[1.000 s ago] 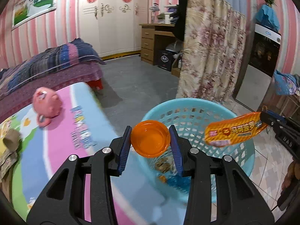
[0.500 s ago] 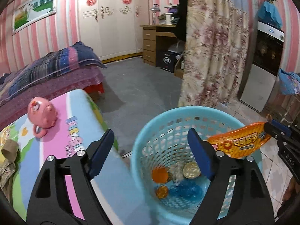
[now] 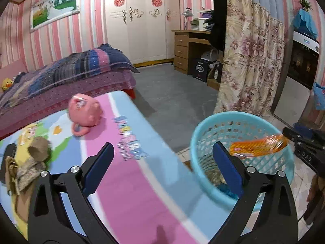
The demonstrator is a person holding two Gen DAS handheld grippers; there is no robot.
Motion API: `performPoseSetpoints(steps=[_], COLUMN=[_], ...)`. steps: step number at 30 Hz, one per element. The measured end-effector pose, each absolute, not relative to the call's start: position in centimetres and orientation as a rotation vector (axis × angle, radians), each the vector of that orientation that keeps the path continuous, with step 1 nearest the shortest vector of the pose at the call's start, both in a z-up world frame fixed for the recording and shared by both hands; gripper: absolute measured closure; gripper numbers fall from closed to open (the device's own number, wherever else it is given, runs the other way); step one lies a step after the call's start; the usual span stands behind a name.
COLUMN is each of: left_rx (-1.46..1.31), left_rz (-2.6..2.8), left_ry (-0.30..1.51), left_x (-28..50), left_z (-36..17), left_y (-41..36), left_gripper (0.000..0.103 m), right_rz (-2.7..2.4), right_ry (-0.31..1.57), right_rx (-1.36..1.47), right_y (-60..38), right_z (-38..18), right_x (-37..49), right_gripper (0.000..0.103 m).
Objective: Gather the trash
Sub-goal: 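Open the left tool to drop the bowl while the right tool drops the snack bag, then move both tools back over the table toward the brown cardboard pieces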
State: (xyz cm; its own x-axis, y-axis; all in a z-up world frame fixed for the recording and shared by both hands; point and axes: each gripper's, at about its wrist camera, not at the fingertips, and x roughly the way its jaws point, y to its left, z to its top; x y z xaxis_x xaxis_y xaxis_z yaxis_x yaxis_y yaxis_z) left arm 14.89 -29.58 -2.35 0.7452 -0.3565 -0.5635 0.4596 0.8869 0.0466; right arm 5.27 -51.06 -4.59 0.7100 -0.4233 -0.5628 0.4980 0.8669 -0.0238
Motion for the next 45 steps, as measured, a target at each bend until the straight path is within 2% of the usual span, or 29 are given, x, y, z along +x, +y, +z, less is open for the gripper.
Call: performPoseSetpoints(steps=[1, 5, 9, 19, 33, 45], left_rx=[0.189, 0.166, 0.119, 0.093, -0.007, -0.072], left_rz=[-0.437, -0.385, -0.339, -0.157, 0.049, 0.122], left_ry=[0.569, 0.561, 0.562, 0.565, 0.634, 0.731], left_x=[14.7, 14.7, 14.7, 13.9, 16.8, 19.7], left_z=[-2.2, -1.3, -0.3, 1.2, -1.0, -4.3], left_y=[-28.9, -25.8, -22.4, -13.0, 0.8, 6.8], left_gripper=[0.007, 0.006, 0.006, 0.006, 0.006, 0.006], right_rz=[-0.52, -0.523, -0.507, -0.359, -0.122, 0.007], right_ry=[0.577, 0.578, 0.538, 0.489, 0.495, 0.553], right_rx=[0.134, 0.155, 0.152, 0.08, 0.025, -0.057], right_y=[-50.9, -50.2, -48.6, -42.2, -31.4, -21.7], right_z=[-4.6, -4.6, -4.0, -1.6, 0.8, -1.4], right_x=[5.2, 5.5, 5.2, 5.6, 10.1, 18.0], right_gripper=[0.018, 0.018, 0.011, 0.011, 0.011, 0.011])
